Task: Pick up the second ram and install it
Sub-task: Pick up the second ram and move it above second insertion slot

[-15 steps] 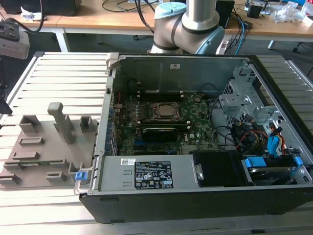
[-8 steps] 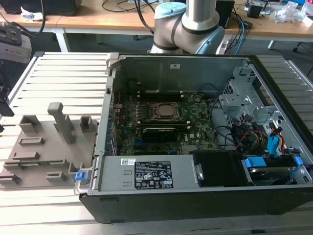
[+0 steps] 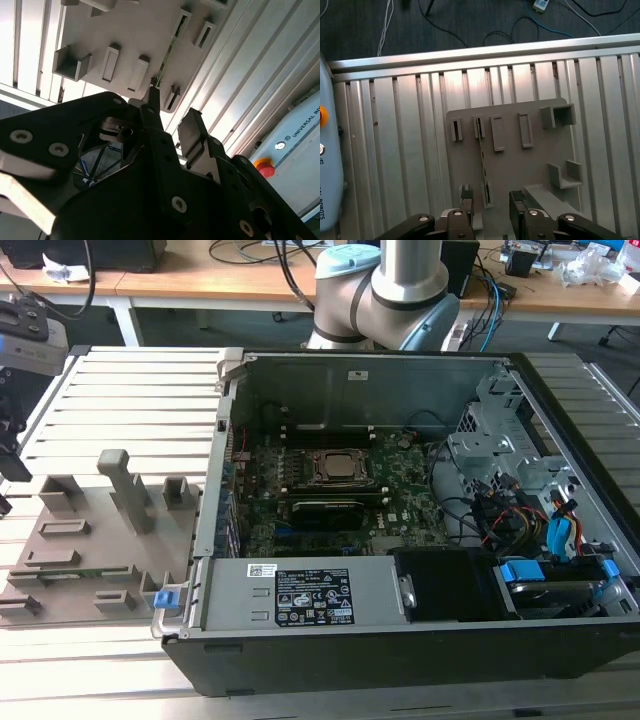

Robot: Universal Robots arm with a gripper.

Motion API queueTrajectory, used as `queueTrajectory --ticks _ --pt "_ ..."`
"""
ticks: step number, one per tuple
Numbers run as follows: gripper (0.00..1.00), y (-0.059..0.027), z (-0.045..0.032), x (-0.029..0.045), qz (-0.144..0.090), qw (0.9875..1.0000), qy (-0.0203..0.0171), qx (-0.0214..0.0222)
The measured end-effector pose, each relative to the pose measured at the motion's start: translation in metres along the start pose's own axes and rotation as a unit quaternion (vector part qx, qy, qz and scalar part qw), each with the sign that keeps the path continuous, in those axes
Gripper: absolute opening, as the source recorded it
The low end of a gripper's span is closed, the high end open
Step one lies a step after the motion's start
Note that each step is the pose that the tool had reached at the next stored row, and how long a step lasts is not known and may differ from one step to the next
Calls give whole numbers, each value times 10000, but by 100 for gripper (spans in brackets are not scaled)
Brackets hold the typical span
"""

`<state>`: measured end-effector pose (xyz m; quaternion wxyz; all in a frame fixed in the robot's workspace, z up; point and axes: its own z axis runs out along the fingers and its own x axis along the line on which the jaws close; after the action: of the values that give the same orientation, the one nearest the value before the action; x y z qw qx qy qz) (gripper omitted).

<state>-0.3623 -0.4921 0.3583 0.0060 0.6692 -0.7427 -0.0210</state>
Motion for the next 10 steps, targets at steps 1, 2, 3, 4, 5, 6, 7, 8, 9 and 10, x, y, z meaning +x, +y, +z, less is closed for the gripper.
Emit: queueTrajectory --ticks 1,2,3,4,5,6,7,8,9,10 --pt "42 0 17 0 0 10000 0 0" --pt "42 -1 38 1 0 10000 0 0" --pt "42 -2 50 1 0 10000 0 0" --pt "42 -2 61 1 0 10000 0 0" --pt "42 -3 76 1 0 10000 0 0" --pt "42 -3 85 2 0 10000 0 0" --pt "42 -4 92 2 0 10000 0 0" --pt "42 -4 107 2 0 10000 -1 1" --pt "42 -4 112 2 0 10000 0 0" --pt "42 -5 122 2 0 10000 0 0"
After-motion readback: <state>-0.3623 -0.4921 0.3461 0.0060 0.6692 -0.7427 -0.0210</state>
